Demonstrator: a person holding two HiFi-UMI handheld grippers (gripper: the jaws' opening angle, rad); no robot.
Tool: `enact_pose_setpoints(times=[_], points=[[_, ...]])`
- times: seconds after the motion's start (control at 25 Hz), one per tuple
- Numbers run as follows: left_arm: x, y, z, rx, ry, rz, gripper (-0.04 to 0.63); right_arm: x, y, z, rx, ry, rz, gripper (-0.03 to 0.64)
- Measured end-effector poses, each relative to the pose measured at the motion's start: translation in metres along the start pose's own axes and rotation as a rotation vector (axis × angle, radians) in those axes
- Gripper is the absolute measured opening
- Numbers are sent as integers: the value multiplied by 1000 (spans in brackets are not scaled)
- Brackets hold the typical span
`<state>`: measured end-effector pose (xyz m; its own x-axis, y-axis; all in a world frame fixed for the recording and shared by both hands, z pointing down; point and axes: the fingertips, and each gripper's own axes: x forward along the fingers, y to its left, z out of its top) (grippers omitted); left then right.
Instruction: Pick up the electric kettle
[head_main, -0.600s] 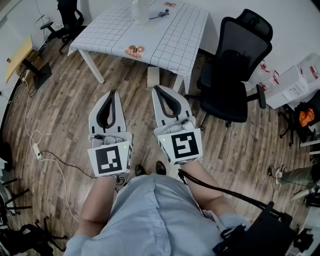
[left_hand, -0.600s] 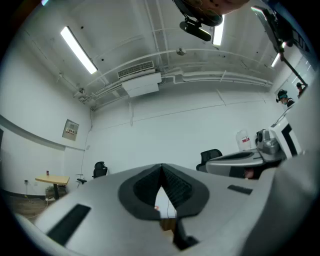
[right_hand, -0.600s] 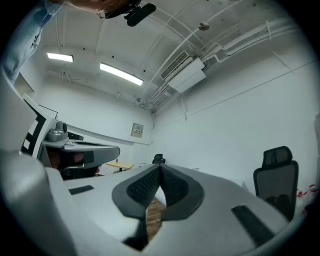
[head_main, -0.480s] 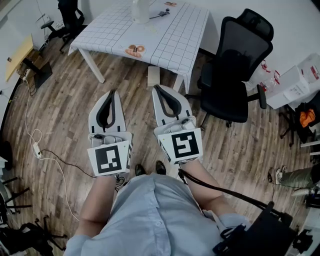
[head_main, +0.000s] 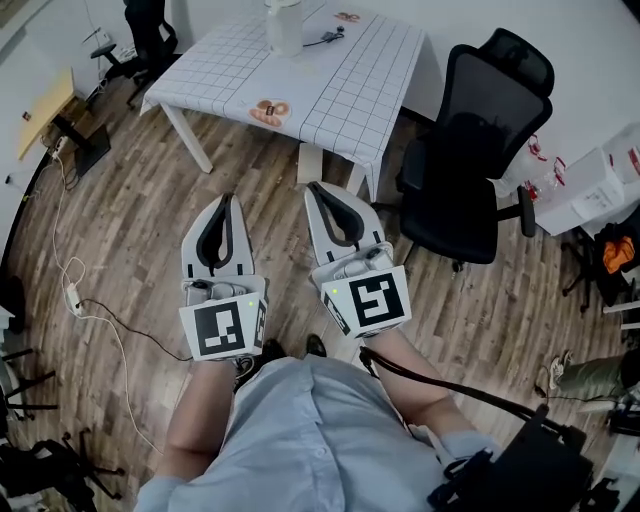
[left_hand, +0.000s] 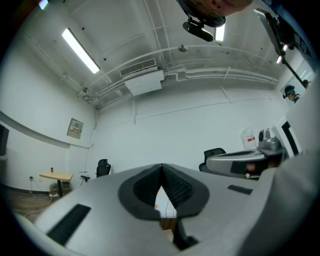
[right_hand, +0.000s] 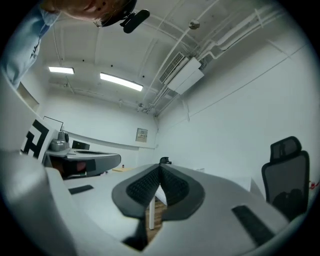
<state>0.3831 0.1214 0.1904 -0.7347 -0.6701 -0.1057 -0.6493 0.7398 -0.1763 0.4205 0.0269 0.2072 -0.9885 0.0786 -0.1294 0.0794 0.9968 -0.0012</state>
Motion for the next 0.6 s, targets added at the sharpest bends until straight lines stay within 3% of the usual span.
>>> enact_pose_setpoints(times=[0.32, 0.6], points=[[35, 10, -29, -9, 34, 15, 0, 39, -28, -32, 8, 58, -20, 5], [188, 55, -34, -42, 111, -7, 0, 174, -111, -33, 39, 111, -68, 5]])
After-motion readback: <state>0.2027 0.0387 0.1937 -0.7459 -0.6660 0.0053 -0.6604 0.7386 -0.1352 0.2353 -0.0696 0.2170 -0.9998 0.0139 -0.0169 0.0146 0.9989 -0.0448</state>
